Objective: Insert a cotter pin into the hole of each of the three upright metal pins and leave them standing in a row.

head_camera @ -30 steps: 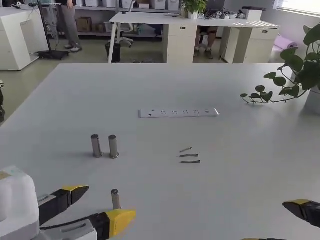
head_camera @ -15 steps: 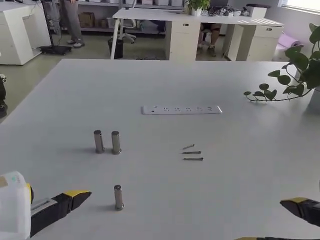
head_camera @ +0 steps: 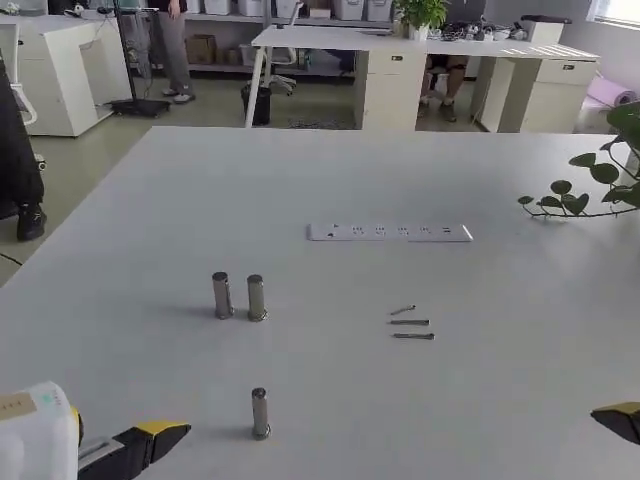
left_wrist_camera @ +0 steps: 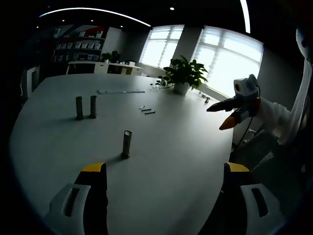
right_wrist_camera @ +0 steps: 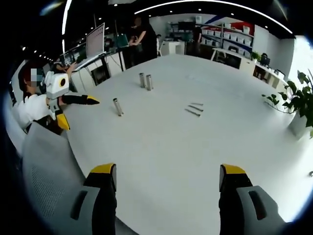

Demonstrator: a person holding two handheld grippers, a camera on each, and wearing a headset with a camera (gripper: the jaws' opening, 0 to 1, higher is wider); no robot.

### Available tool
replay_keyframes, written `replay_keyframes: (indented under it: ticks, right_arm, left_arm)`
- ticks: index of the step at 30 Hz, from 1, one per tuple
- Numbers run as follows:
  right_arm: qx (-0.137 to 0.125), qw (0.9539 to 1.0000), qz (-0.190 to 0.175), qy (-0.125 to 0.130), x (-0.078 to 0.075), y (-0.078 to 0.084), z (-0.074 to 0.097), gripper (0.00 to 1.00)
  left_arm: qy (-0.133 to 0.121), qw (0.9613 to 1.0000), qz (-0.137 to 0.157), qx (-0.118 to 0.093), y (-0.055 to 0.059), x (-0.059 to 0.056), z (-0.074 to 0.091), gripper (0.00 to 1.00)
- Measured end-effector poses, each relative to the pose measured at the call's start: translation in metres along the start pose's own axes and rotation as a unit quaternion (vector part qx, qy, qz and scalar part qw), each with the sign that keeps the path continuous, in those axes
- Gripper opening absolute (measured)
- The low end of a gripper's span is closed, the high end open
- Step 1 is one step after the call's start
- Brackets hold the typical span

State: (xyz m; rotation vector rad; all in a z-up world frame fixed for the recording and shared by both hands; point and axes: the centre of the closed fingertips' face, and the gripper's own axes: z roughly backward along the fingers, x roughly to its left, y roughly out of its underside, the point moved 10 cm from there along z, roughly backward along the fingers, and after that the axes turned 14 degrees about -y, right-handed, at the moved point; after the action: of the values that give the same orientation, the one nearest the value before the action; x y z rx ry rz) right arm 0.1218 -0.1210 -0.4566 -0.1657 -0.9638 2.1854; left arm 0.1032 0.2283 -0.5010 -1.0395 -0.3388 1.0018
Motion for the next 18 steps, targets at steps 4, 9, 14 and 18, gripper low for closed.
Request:
replay_keyframes:
  ticks: [4, 9, 14, 18]
  right_arm:
    - [0.009, 0.9999, 0.006, -0.008, -0.009, -0.008, -0.005, 0.85]
    - [0.043, 0.9981, 0.036, -0.023, -0.021, -0.019, -0.011, 0.84]
    - [0.073, 0.9930, 0.088, -0.030, -0.036, -0.042, -0.020, 0.84]
    - [0.092, 0.9882, 0.118, -0.030, -0.048, -0.058, -0.027, 0.84]
  left_arm:
    - [-0.006, 0.9999, 0.013, 0.001, 0.003, 0.004, -0.001, 0.99]
    - [-0.005, 0.9997, 0.022, -0.007, 0.000, 0.006, -0.001, 0.99]
    - [-0.005, 0.9998, 0.019, -0.007, -0.003, 0.010, -0.002, 0.99]
    - [-0.003, 0.9997, 0.021, -0.007, -0.003, 0.011, -0.003, 0.99]
